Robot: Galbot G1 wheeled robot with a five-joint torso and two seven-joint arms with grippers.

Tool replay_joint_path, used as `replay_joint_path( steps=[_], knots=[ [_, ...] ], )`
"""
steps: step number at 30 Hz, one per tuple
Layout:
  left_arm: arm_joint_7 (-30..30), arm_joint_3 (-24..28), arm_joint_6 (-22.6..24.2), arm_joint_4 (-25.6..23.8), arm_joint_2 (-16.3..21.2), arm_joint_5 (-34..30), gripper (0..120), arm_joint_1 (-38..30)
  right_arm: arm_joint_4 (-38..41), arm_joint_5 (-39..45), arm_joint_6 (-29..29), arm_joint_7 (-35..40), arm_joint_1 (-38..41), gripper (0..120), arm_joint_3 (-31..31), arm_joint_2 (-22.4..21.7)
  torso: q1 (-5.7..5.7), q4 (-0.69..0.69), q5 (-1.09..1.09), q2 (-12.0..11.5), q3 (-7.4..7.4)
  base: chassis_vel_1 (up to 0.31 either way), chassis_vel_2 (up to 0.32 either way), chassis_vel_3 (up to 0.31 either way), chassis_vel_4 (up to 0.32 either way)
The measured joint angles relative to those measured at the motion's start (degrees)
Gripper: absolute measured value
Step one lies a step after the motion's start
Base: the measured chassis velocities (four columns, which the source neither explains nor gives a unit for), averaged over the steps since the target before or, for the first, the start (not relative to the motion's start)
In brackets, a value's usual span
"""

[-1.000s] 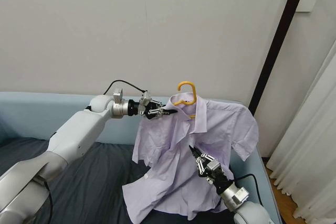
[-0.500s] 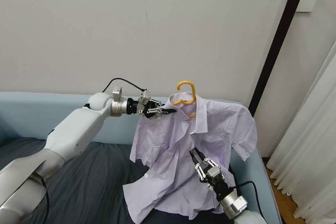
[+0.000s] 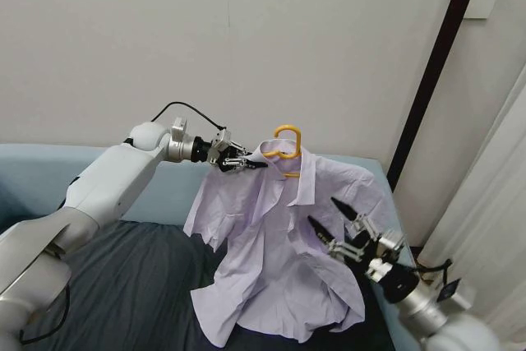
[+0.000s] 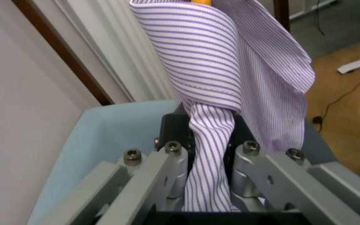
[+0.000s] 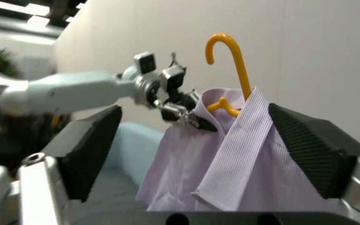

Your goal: Pick up the clothes from the sofa and hang them on the clothes hanger.

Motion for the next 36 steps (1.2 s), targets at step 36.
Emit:
replay_joint_path(
  steps=[36],
  knots=[
    [2.3, 0.1, -0.8, -8.4, -3.7, 2.7, 7, 7.5, -16.2, -7.4, -21.6, -15.1, 8.8, 84, -0.2, -15.6, 0.00, 0.01, -0.02, 0.0, 0.00, 0.000, 0.000, 0.000, 0.000]
  ],
)
